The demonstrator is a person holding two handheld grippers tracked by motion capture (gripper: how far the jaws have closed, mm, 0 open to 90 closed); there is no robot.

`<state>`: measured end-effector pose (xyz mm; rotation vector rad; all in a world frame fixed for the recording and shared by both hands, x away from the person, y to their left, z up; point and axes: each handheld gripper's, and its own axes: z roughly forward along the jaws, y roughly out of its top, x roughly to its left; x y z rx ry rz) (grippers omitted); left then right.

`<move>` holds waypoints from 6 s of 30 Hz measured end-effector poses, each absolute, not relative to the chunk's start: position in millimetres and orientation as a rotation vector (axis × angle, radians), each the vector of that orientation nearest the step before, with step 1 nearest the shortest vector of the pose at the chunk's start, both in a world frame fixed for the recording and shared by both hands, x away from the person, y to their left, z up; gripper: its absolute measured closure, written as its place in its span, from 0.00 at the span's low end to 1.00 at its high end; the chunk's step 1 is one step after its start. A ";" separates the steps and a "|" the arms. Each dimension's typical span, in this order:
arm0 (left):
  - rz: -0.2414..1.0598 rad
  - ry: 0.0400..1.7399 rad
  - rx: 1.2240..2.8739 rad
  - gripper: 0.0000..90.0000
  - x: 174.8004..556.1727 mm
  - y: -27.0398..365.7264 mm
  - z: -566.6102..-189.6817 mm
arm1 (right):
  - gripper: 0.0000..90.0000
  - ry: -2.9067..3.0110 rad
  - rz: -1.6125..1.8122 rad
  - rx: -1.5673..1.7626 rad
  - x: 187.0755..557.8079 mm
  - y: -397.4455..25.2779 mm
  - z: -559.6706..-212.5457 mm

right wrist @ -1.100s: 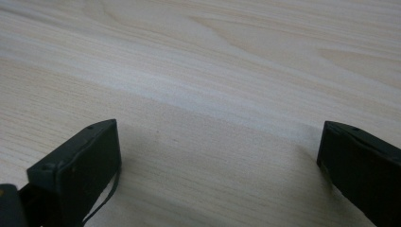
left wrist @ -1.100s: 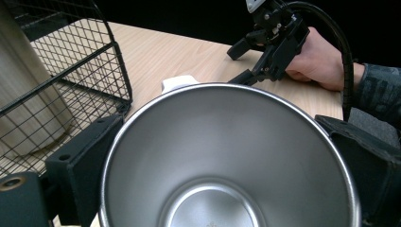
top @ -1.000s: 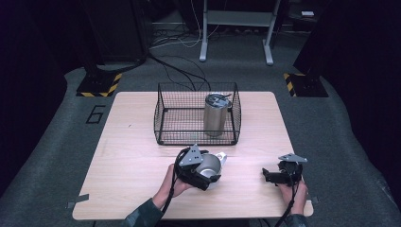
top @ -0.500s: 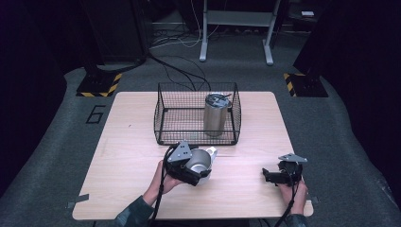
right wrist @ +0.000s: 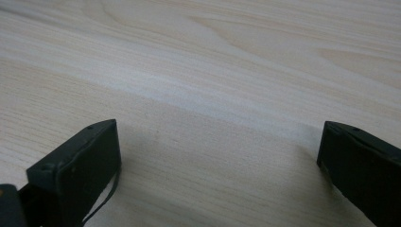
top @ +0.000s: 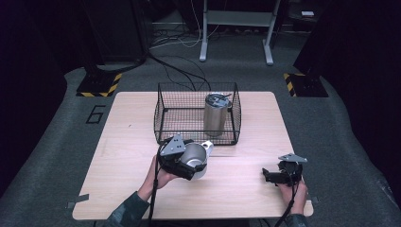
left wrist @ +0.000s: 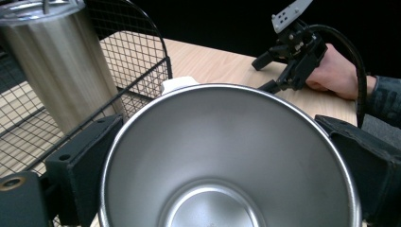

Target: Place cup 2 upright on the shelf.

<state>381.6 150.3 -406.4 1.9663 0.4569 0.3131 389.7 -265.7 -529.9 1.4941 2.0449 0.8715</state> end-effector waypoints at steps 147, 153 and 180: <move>0.458 0.829 2.119 0.07 581.9 160.8 -390.7 | 0.00 2.046 0.869 1.492 389.9 -265.8 -529.9; 0.452 0.834 2.140 0.07 582.9 156.1 -394.7 | 0.00 2.047 0.870 1.492 389.9 -265.8 -529.9; 0.396 0.890 2.221 0.07 593.4 149.4 -415.3 | 0.00 2.046 0.868 1.492 389.9 -265.8 -529.9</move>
